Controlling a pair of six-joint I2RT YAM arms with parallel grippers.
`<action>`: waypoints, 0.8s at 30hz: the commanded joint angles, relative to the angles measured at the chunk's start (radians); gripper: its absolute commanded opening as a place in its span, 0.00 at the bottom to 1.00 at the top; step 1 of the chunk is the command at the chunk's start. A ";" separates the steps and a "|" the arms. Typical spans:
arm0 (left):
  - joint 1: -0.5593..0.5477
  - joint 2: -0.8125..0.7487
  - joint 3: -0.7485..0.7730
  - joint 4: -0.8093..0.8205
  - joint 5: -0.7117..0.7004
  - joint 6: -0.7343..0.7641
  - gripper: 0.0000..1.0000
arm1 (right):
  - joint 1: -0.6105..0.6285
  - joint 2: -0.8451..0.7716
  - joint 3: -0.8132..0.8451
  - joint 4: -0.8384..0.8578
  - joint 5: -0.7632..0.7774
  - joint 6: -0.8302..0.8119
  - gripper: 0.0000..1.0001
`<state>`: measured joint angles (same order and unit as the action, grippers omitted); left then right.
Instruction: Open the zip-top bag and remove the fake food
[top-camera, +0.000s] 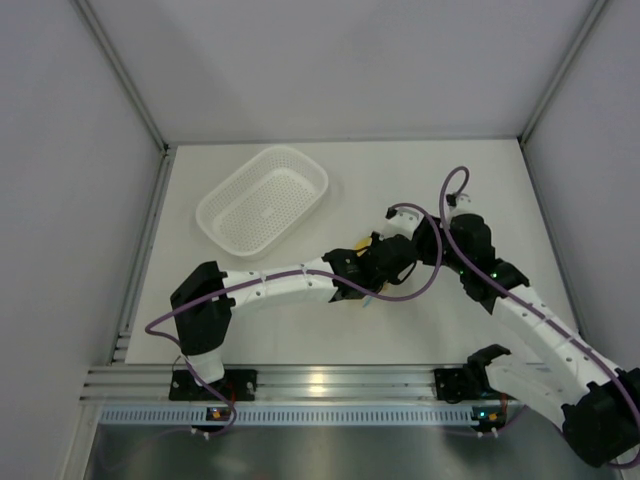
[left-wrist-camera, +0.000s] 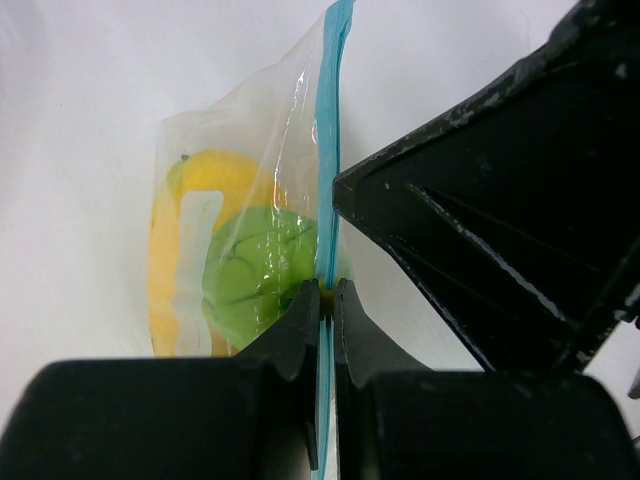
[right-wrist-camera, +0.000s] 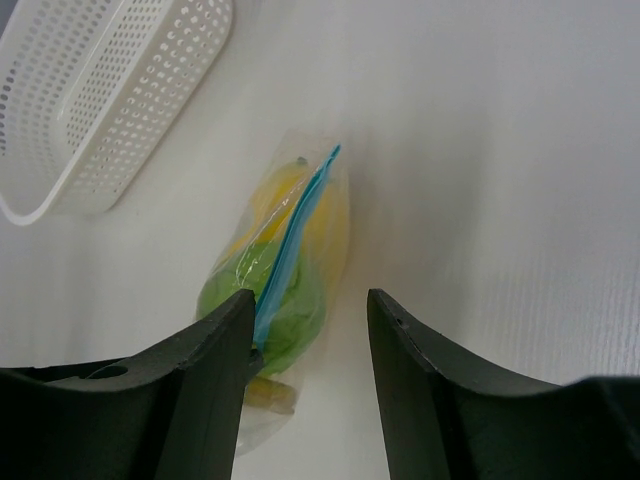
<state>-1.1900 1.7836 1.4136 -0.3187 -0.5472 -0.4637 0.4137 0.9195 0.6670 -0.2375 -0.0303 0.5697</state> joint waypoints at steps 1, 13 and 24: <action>0.003 -0.012 0.028 0.006 -0.010 -0.020 0.00 | -0.012 0.012 -0.003 0.035 0.007 -0.005 0.50; 0.003 -0.018 0.028 0.009 0.004 -0.023 0.00 | -0.012 0.036 -0.003 0.053 -0.002 -0.005 0.50; 0.004 -0.026 0.027 0.009 0.000 -0.023 0.00 | -0.013 0.065 -0.006 0.069 -0.005 -0.008 0.49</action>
<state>-1.1877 1.7836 1.4136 -0.3187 -0.5434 -0.4706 0.4137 0.9661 0.6659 -0.2211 -0.0326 0.5697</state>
